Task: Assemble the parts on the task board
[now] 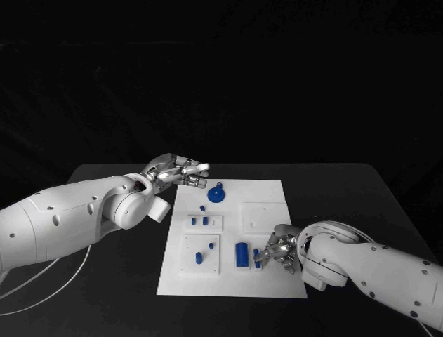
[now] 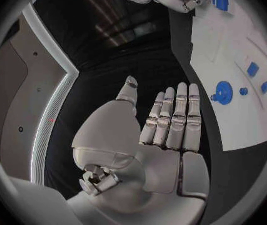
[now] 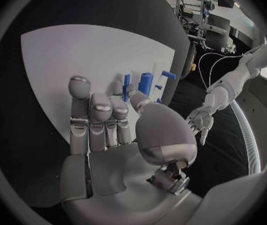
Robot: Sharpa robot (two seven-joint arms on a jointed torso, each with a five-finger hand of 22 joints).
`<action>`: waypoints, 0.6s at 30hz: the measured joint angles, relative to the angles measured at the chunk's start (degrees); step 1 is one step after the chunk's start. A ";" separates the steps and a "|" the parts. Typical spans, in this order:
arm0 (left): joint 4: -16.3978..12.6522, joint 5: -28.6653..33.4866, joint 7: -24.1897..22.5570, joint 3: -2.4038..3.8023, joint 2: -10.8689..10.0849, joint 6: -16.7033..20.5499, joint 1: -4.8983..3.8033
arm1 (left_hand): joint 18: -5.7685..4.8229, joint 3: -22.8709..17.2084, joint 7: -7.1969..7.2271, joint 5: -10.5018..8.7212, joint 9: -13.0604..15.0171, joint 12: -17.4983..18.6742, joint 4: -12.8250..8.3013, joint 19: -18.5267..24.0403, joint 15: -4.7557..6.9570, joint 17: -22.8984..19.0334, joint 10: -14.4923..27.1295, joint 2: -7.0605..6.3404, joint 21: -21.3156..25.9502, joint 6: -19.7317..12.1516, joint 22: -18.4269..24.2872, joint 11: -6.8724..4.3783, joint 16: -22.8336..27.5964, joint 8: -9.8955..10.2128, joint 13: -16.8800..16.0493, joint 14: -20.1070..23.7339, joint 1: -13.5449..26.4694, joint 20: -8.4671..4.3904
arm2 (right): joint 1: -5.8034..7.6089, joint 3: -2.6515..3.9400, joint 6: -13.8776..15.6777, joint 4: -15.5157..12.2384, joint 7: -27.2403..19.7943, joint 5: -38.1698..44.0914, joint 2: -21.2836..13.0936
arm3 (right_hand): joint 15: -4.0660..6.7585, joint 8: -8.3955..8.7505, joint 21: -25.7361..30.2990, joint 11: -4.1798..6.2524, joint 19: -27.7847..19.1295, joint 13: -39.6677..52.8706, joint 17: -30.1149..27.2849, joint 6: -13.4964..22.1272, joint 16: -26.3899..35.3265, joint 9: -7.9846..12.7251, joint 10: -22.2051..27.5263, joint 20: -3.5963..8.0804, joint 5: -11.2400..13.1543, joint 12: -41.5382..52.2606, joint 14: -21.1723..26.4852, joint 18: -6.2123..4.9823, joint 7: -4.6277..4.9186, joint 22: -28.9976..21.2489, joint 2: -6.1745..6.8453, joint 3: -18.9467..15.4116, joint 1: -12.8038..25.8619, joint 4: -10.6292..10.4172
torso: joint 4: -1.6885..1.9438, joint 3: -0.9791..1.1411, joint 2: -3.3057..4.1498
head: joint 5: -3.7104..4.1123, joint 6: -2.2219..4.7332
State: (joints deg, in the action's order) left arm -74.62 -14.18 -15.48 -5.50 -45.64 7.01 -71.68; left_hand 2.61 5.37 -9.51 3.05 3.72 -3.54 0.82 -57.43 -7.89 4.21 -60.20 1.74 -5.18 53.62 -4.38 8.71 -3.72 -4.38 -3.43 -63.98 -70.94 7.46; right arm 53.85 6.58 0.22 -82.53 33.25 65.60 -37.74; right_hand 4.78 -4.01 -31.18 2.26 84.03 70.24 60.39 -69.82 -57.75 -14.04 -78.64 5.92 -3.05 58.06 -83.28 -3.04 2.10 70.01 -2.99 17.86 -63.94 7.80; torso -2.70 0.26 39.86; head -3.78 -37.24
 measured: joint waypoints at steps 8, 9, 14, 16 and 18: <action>0.00 0.00 0.02 0.00 -0.02 0.00 0.00 | 0.00 0.00 0.00 0.00 0.00 0.00 0.00 0.00 0.00 0.00 0.00 0.00 0.00 0.00 0.00 0.00 0.00 0.00 0.00 0.00 0.00 0.00 | -0.22 -0.20 1.02 0.09 -0.84 -0.11 -0.17 | 0.00 0.00 -0.21 0.00 0.00 -0.07 -0.06 -0.12 0.00 -1.30 0.00 0.00 -0.75 0.00 0.00 0.00 -0.13 0.00 0.07 0.45 0.67 -0.21 | -0.02 -0.06 0.00 | -0.04 -0.04; 0.00 -0.01 0.02 0.00 -0.02 0.00 0.00 | 0.00 0.00 0.00 0.00 0.00 0.00 0.00 0.00 0.00 0.00 0.00 0.00 0.00 0.00 0.00 0.00 0.00 0.00 0.00 0.00 0.00 0.00 | -0.26 -0.22 1.17 0.09 -0.97 -0.15 -0.21 | 0.00 0.00 -0.21 0.00 0.00 -0.07 -0.07 -0.15 0.00 -1.30 0.00 0.00 -0.75 0.00 0.00 0.00 -0.15 -0.01 0.07 0.45 0.67 -0.21 | -0.03 -0.06 0.00 | -0.05 -0.02; 0.00 -0.01 0.02 -0.01 -0.02 -0.01 0.00 | 0.00 0.00 0.00 0.00 0.00 0.00 0.00 0.00 0.00 0.00 0.00 0.00 0.00 0.00 0.00 0.00 0.00 0.00 0.00 0.00 0.00 0.00 | -0.39 -0.31 1.71 0.04 -1.47 -0.46 -0.47 | 0.00 0.00 -0.21 0.00 0.00 -0.06 -0.15 -0.30 0.00 -1.30 0.01 0.00 -2.45 0.00 0.00 0.00 -0.30 -0.01 0.83 0.29 1.43 -0.37 | -0.03 -0.05 -0.01 | -0.01 0.08; 0.00 -0.01 0.03 -0.01 -0.03 -0.01 0.00 | 0.00 0.00 0.00 0.00 0.00 0.00 0.00 0.00 0.00 0.00 0.00 0.00 0.00 0.00 0.00 0.00 0.00 0.00 0.00 0.00 0.00 0.00 | -0.46 -0.36 1.94 -0.03 -1.74 -0.73 -0.70 | 0.00 0.00 -0.21 0.01 0.00 -0.06 -0.19 -0.35 0.00 -1.30 0.01 0.00 -4.04 0.00 0.00 0.00 -0.36 -0.01 1.06 -0.35 1.66 -1.01 | -0.03 -0.06 0.00 | 0.00 0.12; 0.00 -0.01 0.03 -0.01 -0.04 -0.01 0.00 | 0.00 0.00 0.00 0.00 0.00 0.00 0.00 0.00 0.00 0.00 0.00 0.00 0.00 0.00 0.00 0.00 0.00 0.00 0.00 0.00 0.00 0.00 | -0.54 -0.42 2.16 -0.06 -2.07 -1.13 -0.97 | 0.00 0.00 -0.21 0.00 0.00 -0.08 -0.30 -0.24 0.08 -1.30 0.01 0.00 -6.11 0.00 0.00 0.00 -0.49 -0.04 1.68 -1.77 2.28 -1.56 | -0.03 -0.07 0.00 | 0.01 0.16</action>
State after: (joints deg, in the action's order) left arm -74.62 -14.19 -15.45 -5.50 -45.68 6.99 -71.68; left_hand 2.61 5.37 -9.51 3.05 3.72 -3.54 0.82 -57.43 -7.90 4.21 -60.21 1.73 -5.18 53.62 -4.38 8.71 -3.72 -4.38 -3.43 -63.98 -70.94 7.46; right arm 53.31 6.16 2.38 -82.59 31.18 64.47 -38.70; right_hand 4.78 -4.01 -31.39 2.26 84.03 70.16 60.08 -70.06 -57.67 -15.34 -78.63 5.92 -9.16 58.06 -83.28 -3.04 1.61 69.96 -1.31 16.09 -61.66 6.24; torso -2.74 0.19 39.86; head -3.77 -37.08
